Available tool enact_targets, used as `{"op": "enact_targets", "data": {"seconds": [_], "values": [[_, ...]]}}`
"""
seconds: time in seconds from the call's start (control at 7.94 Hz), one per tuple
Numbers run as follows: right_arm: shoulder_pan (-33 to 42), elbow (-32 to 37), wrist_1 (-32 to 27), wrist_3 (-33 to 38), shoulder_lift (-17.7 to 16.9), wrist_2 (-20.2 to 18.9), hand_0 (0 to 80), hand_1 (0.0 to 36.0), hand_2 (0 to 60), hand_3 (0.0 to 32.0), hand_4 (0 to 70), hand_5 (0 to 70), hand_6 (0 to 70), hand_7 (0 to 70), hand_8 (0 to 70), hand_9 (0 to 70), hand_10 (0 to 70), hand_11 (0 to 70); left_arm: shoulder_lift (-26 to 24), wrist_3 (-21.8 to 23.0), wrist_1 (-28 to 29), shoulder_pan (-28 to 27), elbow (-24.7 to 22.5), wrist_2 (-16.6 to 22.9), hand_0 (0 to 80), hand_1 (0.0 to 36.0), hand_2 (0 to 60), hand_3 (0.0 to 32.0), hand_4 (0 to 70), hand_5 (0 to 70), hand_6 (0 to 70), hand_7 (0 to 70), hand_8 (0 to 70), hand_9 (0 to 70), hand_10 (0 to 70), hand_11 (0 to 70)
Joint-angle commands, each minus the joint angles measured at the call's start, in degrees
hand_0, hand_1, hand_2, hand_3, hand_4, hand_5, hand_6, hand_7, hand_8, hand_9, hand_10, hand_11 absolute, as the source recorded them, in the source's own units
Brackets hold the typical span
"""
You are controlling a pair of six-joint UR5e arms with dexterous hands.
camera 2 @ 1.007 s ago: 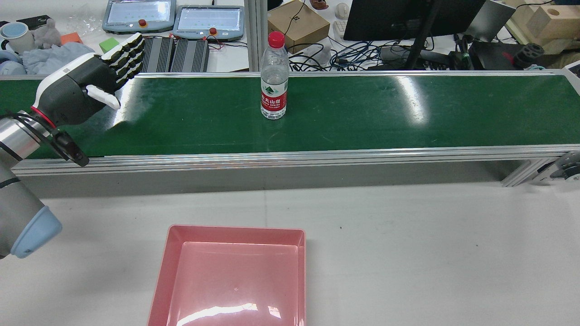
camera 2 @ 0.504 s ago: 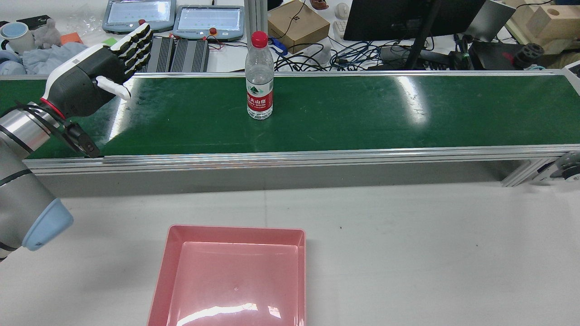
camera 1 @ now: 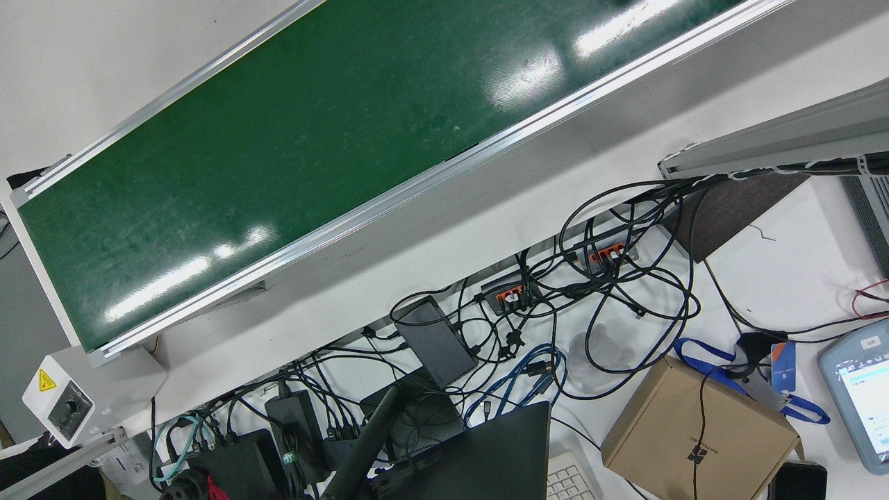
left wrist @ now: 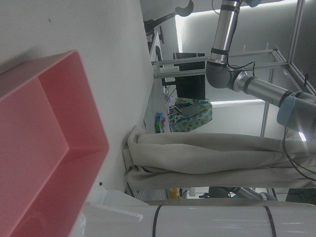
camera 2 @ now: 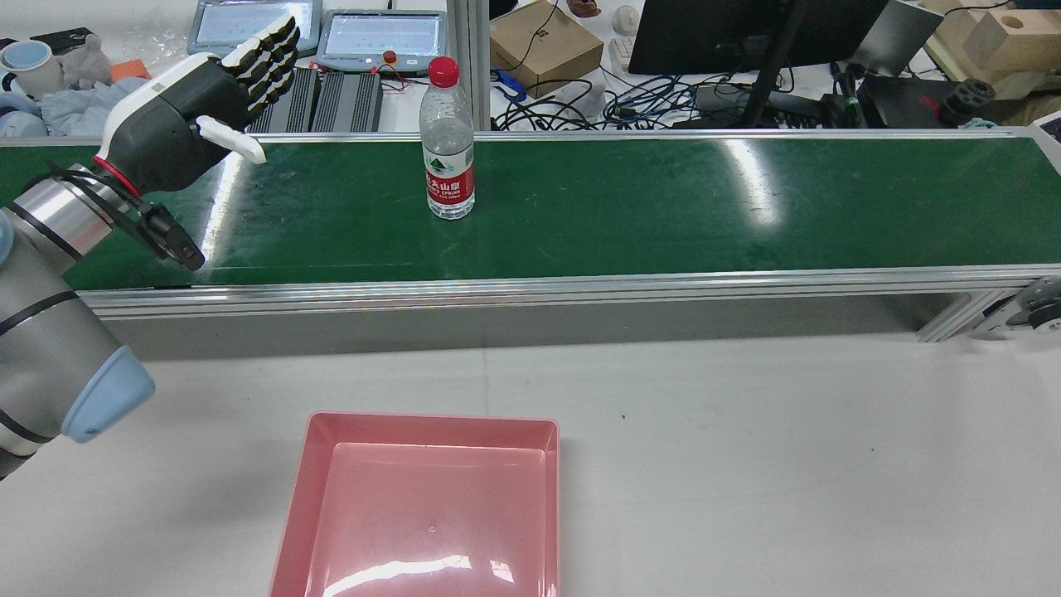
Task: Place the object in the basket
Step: 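Move the left hand forward over the conveyor toward the water bottle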
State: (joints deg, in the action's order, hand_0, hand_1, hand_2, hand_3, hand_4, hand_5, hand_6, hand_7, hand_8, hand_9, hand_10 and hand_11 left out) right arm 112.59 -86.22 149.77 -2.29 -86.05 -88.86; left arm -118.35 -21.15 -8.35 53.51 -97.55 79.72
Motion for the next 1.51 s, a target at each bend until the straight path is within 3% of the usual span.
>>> {"op": "enact_targets", "data": {"seconds": [0.0, 0.63, 1.01, 1.39], "values": [[0.0, 0.0, 0.0, 0.0, 0.0, 0.0, 0.0, 0.0, 0.0, 0.0, 0.0, 0.0, 0.0, 0.0, 0.0, 0.0, 0.0, 0.0, -0.2, -5.0, 0.4, -0.4, 0.2, 0.0, 52.8, 1.5, 0.0, 3.8, 0.0, 3.4, 0.0, 0.0, 0.3, 0.0, 0.6, 2.2], [0.0, 0.0, 0.0, 0.0, 0.0, 0.0, 0.0, 0.0, 0.0, 0.0, 0.0, 0.0, 0.0, 0.0, 0.0, 0.0, 0.0, 0.0, -1.2, -4.5, 1.5, -3.5, 1.4, 0.1, 52.9, 1.7, 0.0, 0.6, 0.1, 4.9, 0.0, 0.0, 2.1, 1.4, 0.0, 1.2], [0.0, 0.0, 0.0, 0.1, 0.0, 0.0, 0.0, 0.0, 0.0, 0.0, 0.0, 0.0, 0.0, 0.0, 0.0, 0.0, 0.0, 0.0, -6.8, -3.6, 6.0, -3.2, 11.7, 0.3, 53.0, 2.5, 0.0, 1.0, 0.0, 4.4, 0.0, 0.0, 0.0, 0.1, 0.0, 0.1], [0.0, 0.0, 0.0, 0.0, 0.0, 0.1, 0.0, 0.0, 0.0, 0.0, 0.0, 0.0, 0.0, 0.0, 0.0, 0.0, 0.0, 0.0, -7.2, -2.7, 5.9, -3.0, 11.8, 0.9, 53.1, 2.5, 0.0, 1.8, 0.0, 3.9, 0.0, 0.0, 0.1, 0.2, 0.0, 0.0]]}}
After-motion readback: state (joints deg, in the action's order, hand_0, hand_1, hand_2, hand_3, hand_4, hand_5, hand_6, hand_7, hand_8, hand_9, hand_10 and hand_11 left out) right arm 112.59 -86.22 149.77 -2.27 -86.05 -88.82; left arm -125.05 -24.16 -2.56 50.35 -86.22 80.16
